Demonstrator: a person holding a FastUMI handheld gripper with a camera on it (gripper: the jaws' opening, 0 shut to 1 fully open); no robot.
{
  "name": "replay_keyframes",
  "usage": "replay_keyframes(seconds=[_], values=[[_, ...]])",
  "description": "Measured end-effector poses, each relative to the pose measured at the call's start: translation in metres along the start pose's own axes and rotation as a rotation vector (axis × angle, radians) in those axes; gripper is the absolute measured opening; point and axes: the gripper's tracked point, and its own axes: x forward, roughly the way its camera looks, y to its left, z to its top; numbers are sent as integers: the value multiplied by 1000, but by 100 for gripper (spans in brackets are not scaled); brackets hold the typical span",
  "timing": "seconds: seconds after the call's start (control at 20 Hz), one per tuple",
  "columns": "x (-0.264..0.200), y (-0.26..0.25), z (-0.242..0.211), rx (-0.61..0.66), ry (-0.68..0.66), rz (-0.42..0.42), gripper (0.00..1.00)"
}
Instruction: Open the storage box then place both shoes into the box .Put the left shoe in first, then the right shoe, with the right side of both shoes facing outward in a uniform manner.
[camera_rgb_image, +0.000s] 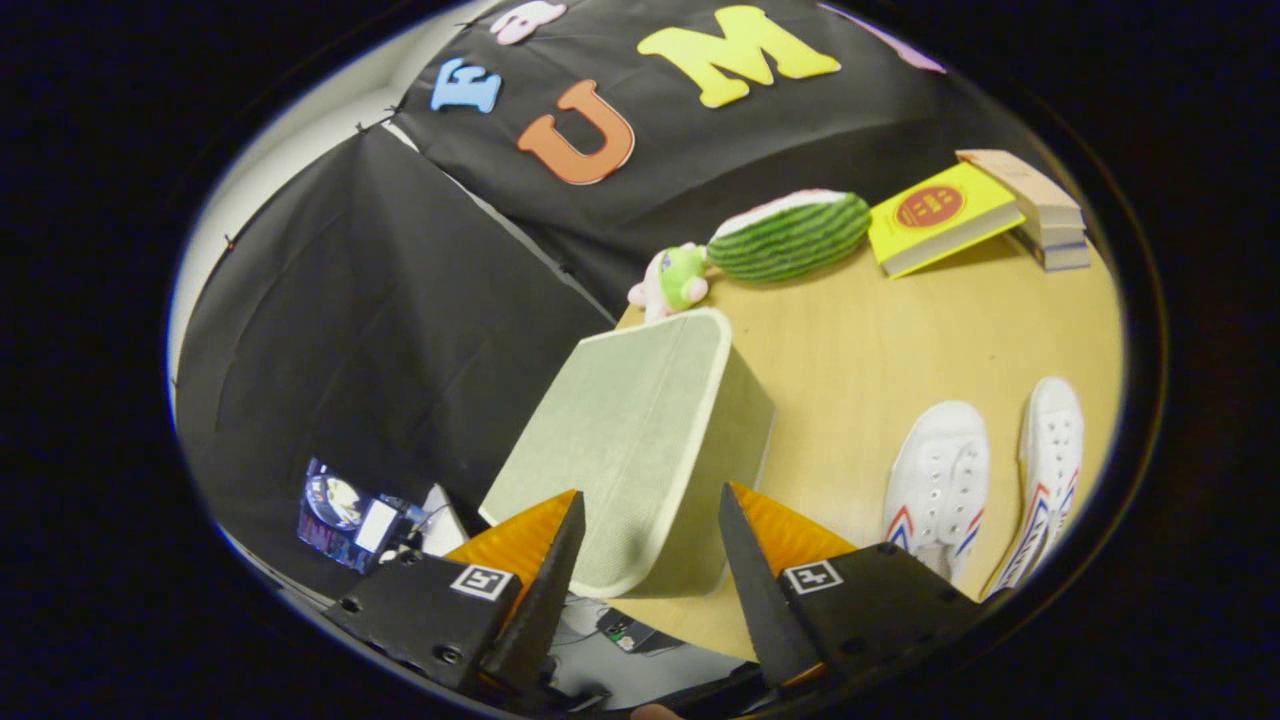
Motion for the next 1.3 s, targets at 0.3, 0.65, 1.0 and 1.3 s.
replay_keyframes(seconds=[0.3,0.65,1.0,1.3], values=[[29,5,-23,188,115,114,57],[16,23,-11,311,109,157,6],[0,101,44,192,28,201,6],[24,173,55,-47,22,151,6]])
